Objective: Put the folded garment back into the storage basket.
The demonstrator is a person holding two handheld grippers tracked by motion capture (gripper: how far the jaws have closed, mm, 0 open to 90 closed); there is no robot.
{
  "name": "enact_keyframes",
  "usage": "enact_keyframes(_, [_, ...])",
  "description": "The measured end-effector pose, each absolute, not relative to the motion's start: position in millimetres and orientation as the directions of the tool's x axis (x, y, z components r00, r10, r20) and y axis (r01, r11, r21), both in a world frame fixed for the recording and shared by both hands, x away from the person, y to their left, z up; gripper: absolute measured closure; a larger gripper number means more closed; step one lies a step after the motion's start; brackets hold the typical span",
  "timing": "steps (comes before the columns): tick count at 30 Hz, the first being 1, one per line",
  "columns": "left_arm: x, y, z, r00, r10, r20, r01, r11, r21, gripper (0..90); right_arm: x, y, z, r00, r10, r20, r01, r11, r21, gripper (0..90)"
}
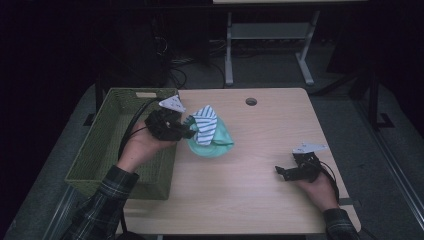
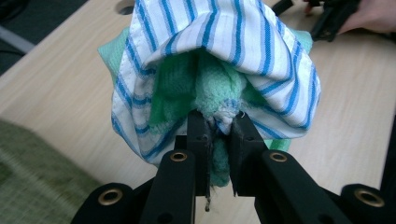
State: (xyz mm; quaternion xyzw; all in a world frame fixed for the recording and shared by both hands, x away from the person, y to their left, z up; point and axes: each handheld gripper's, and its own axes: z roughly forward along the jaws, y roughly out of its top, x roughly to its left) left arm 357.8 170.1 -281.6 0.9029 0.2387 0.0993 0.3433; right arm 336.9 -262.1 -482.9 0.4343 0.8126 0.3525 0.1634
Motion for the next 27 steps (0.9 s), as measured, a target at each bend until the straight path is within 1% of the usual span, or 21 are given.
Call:
enact_keyframes(17, [357, 222, -275, 0.795, 0.606, 0.03, 0.43, -0.597, 0.677, 80.0, 337, -262, -483, -0.569, 0.821, 0.041, 0.591, 0.374, 0.715, 8.3])
enact_keyframes(27, [355, 254, -280, 0.745, 0.666, 0.016, 0.48, -0.553, 0.681, 80.0, 337, -262, -483, -0.568, 0.822, 0.041, 0.592, 0.373, 0.715, 8.3])
